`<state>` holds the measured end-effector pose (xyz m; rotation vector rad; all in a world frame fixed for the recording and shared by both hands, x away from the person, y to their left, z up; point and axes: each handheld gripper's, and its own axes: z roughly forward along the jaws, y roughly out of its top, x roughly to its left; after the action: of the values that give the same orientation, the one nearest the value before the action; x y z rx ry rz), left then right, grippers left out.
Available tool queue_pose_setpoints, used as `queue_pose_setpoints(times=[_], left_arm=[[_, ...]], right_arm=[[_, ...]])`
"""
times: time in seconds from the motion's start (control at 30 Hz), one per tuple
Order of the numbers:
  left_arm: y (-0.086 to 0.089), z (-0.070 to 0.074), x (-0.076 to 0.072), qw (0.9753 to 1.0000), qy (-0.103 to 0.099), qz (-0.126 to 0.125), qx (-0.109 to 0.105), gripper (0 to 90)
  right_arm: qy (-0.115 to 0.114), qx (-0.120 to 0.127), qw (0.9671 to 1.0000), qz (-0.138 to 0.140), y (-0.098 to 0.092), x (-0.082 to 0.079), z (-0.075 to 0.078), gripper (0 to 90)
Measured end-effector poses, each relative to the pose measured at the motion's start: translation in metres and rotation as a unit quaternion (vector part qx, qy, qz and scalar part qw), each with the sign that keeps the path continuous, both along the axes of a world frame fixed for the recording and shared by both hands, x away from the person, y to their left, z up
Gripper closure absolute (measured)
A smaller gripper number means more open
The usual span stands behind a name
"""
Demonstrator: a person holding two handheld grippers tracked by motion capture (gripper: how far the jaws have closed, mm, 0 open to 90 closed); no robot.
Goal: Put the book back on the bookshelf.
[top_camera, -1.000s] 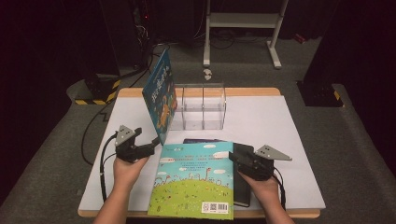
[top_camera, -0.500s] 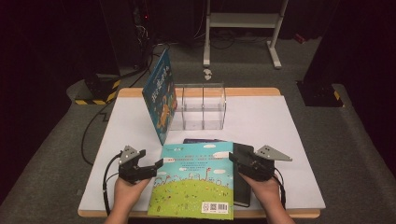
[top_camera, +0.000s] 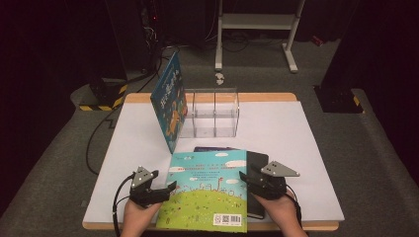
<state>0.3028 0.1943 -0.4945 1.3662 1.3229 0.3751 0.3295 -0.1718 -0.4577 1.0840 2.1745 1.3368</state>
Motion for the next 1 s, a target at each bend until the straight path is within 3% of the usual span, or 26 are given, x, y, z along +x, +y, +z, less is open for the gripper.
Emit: queue_pose_setpoints(times=[0.1, 0.17, 0.47, 0.6, 1.0], left_arm=[[-0.002, -0.002, -0.002, 0.9999, 0.011, -0.009, -0.007, 16.4], [-0.004, -0.003, -0.003, 0.9998, 0.014, -0.014, -0.008, 16.5], [-0.010, -0.007, -0.006, 0.9992, 0.029, -0.028, -0.008, 16.6], [-0.011, -0.006, -0.006, 0.9988, 0.034, -0.028, -0.020, 16.6], [-0.010, -0.002, -0.008, 0.9987, 0.030, -0.024, -0.034, 16.2]], right_arm=[[0.008, -0.001, 1.0000, -0.005, -0.002, -0.001, -0.004, 45.9], [0.015, 0.014, 0.9998, -0.007, -0.004, -0.001, -0.006, 46.5], [0.007, 0.014, 0.9998, -0.008, -0.005, -0.003, -0.008, 47.3], [0.004, 0.012, 0.9999, -0.008, -0.005, -0.003, -0.008, 47.9], [0.005, 0.002, 0.9999, -0.011, -0.005, -0.004, -0.010, 49.0]])
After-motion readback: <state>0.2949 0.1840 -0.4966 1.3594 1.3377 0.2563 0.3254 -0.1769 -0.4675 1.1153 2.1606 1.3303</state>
